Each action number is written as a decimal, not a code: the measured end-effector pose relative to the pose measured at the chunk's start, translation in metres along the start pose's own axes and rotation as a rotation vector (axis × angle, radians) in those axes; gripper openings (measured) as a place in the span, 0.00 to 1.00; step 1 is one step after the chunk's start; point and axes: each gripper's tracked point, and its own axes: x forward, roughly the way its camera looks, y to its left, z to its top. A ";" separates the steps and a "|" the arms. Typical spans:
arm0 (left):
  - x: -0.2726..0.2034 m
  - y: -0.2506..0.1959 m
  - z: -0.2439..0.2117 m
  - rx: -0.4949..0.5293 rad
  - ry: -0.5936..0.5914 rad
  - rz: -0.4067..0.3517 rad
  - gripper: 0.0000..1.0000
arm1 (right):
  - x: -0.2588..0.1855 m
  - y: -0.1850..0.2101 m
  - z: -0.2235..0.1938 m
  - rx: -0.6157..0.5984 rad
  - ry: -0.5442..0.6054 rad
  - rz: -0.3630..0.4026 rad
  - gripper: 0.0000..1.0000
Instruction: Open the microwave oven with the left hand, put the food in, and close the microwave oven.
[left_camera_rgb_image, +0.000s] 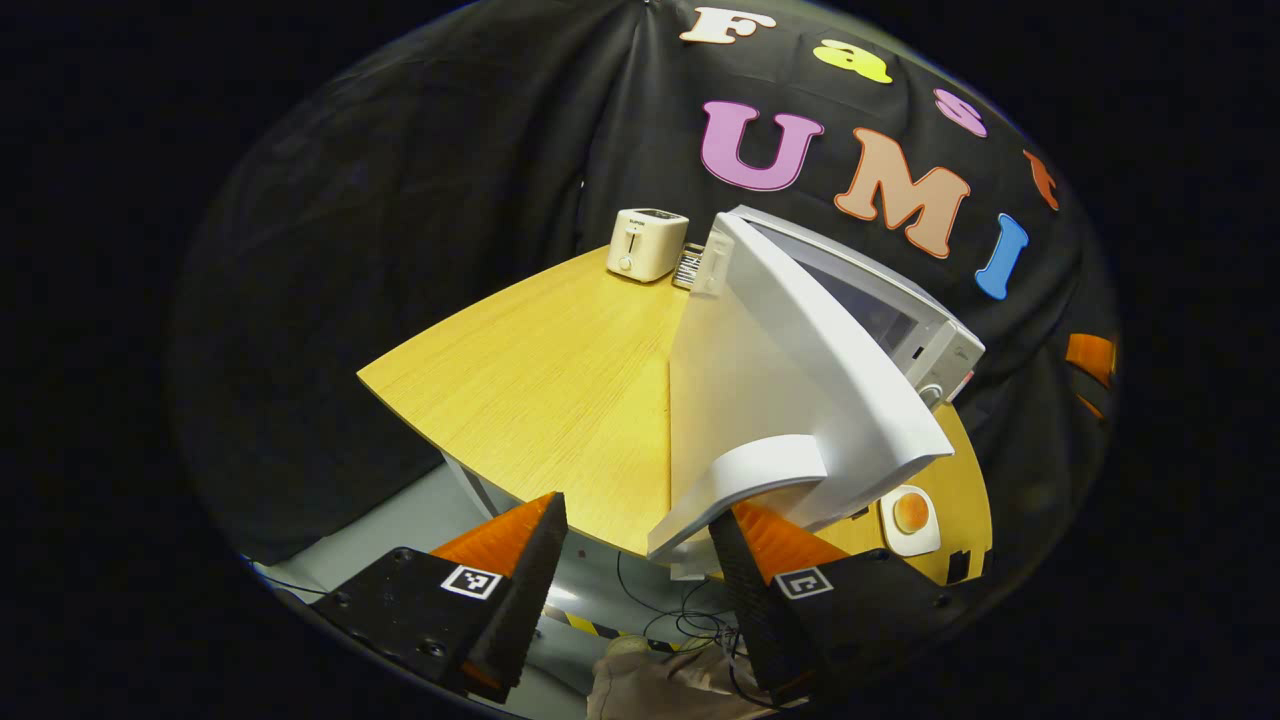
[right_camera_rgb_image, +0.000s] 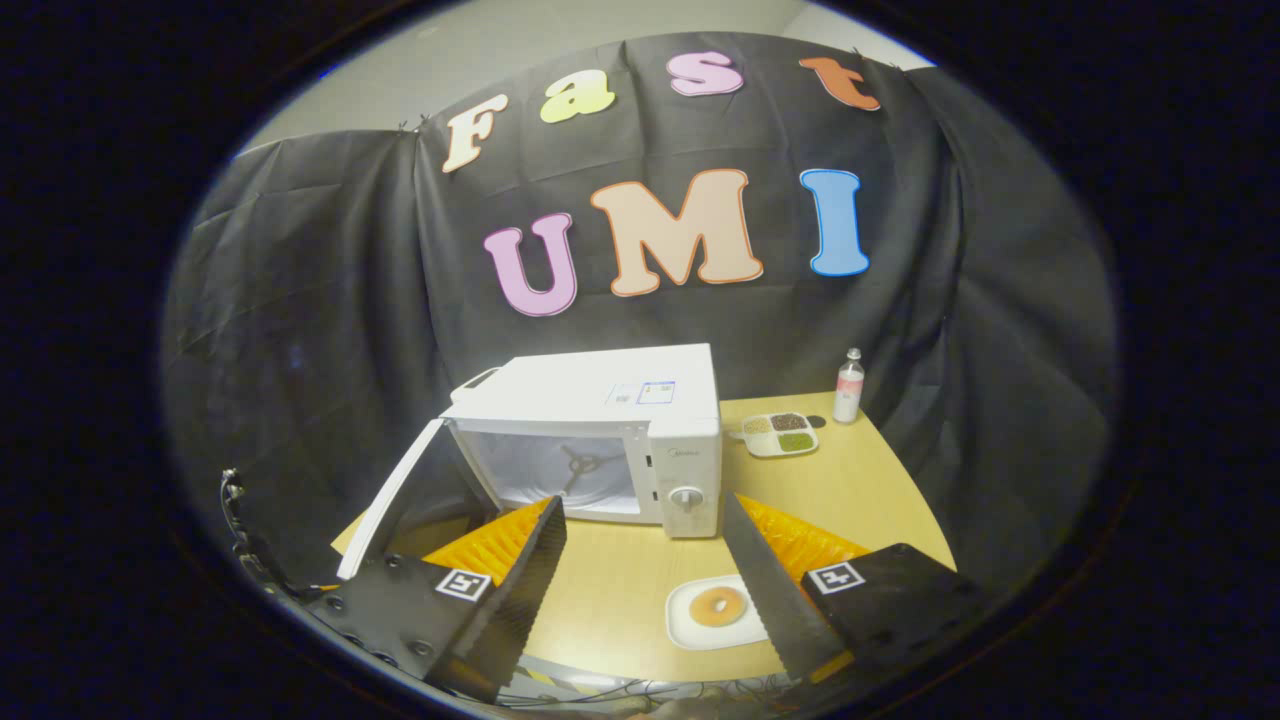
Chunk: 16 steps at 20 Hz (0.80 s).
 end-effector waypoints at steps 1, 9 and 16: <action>-0.002 0.005 0.002 -0.001 -0.003 -0.001 0.84 | 0.000 0.003 -0.003 0.001 0.001 -0.004 0.99; -0.005 0.043 0.011 -0.009 -0.014 0.001 0.84 | 0.001 0.007 -0.031 0.003 0.021 -0.074 0.99; -0.025 0.110 0.040 -0.040 -0.095 0.213 0.81 | 0.015 -0.017 -0.052 0.012 0.083 -0.111 0.99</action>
